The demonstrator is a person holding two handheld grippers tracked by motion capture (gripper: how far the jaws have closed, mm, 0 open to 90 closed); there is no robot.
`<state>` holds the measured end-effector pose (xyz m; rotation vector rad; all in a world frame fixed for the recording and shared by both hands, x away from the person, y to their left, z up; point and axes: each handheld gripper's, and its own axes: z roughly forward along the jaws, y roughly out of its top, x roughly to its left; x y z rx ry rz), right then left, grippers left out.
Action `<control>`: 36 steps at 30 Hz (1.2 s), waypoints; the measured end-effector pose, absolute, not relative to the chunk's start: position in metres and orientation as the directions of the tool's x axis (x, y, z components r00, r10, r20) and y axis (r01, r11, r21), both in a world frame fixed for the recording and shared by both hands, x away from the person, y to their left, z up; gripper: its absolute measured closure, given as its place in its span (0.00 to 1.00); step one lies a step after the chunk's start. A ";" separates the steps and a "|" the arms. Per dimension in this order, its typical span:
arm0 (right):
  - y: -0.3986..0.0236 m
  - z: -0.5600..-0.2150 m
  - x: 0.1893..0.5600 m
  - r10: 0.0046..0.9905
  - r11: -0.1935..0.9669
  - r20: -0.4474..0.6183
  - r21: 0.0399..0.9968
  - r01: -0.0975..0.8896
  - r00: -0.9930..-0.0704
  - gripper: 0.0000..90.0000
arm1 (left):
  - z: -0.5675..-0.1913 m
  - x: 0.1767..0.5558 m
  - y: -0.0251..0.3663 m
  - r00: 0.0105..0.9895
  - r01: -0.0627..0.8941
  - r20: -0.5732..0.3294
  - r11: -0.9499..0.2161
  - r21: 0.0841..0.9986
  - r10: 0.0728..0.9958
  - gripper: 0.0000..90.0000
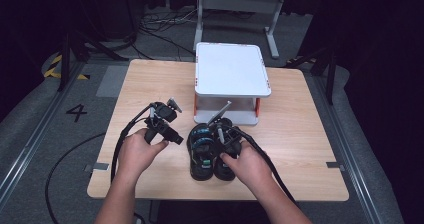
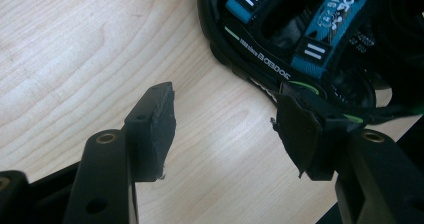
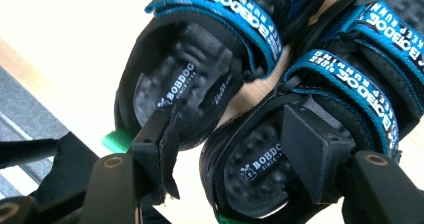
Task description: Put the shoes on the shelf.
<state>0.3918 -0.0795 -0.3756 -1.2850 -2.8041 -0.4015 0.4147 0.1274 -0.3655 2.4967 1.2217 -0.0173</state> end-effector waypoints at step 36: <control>-0.084 -0.387 0.388 0.809 0.541 0.128 0.219 0.812 -0.573 0.49 | -0.357 0.427 0.154 0.578 0.793 -0.183 -0.495 0.357 0.795 0.46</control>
